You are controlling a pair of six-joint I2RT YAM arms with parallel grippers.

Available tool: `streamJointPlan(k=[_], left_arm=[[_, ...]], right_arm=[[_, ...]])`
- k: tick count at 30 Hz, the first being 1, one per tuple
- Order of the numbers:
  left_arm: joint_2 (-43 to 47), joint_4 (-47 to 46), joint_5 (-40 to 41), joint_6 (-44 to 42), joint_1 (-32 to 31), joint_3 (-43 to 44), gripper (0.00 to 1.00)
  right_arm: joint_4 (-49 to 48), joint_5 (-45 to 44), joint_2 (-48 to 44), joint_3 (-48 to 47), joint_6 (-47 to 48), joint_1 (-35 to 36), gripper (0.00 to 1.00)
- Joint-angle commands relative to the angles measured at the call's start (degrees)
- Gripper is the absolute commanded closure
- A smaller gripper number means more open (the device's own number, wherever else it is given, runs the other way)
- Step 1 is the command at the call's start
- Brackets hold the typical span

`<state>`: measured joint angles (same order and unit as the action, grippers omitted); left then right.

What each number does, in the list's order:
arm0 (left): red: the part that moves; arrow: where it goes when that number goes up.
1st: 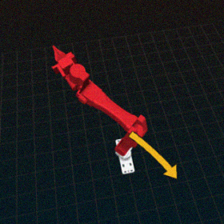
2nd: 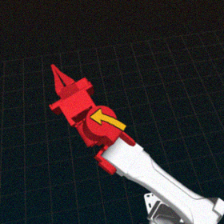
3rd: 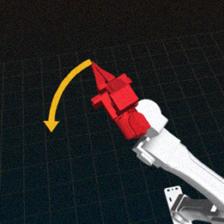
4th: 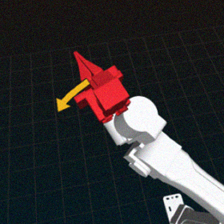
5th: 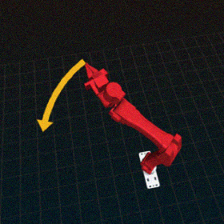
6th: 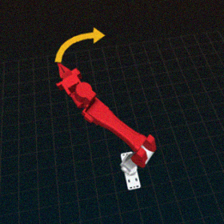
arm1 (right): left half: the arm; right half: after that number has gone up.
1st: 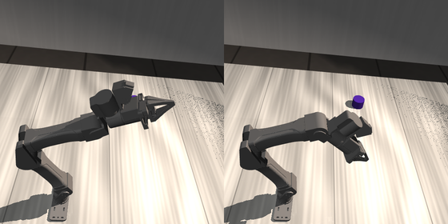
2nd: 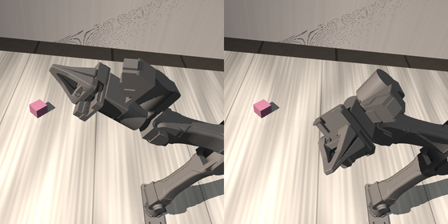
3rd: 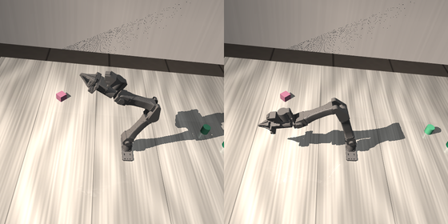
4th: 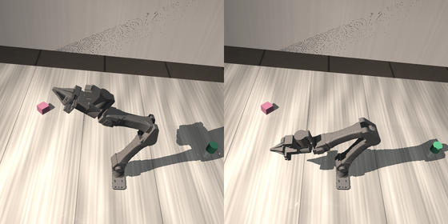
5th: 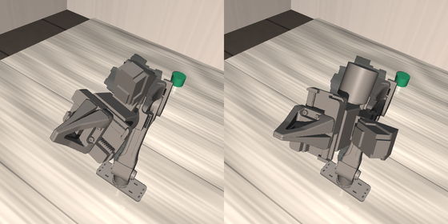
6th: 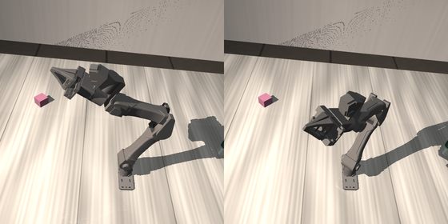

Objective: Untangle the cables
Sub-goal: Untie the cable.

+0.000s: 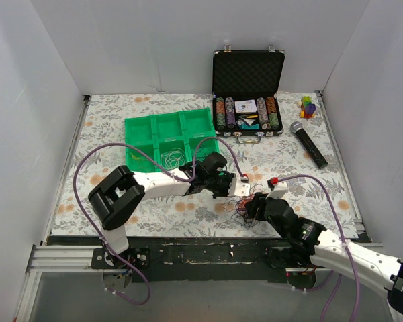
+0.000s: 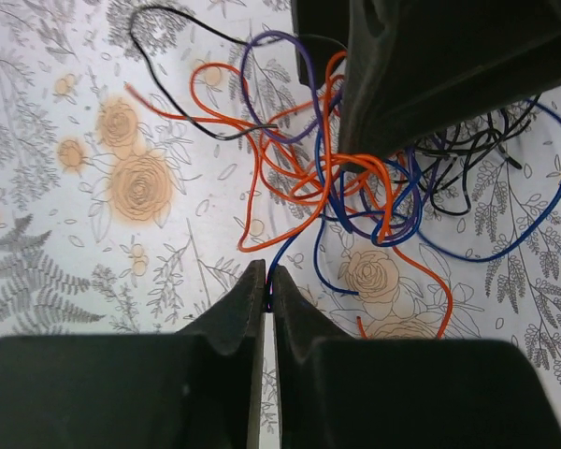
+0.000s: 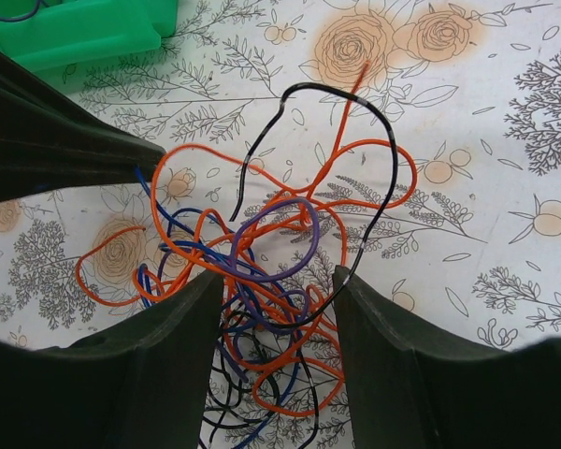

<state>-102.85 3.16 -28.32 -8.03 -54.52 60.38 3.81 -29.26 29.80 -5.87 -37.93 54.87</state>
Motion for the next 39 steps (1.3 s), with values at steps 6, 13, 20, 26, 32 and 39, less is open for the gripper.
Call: streamJointPlan(k=[6, 13, 20, 26, 32, 39], left_arm=[[17.5, 1.8, 2.3, 6.3, -0.2, -0.2, 1.00], [30.3, 6.3, 2.6, 12.9, -0.2, 1.6, 1.00], [37.3, -0.1, 10.0, 14.1, -0.3, 7.0, 1.00], [36.0, -5.3, 12.8, 15.9, -0.2, 16.3, 1.00], [33.3, -12.2, 18.1, 15.1, -0.2, 24.7, 1.00], [30.3, -14.9, 18.7, 13.1, -0.2, 35.0, 1.00]], right_arm=[[-3.3, 0.2, 4.7, -2.9, 0.1, 0.1, 0.41], [-6.1, 1.5, 10.0, -3.2, -1.0, 0.1, 0.42], [-5.5, 1.0, 14.7, -3.2, -2.9, 0.1, 0.44], [-1.7, -0.8, 18.6, -4.9, -5.0, 0.1, 0.44], [-0.7, -1.0, 20.6, -5.1, -5.8, 0.1, 0.44], [0.2, -1.1, 22.1, -5.4, -7.3, 0.1, 0.47]])
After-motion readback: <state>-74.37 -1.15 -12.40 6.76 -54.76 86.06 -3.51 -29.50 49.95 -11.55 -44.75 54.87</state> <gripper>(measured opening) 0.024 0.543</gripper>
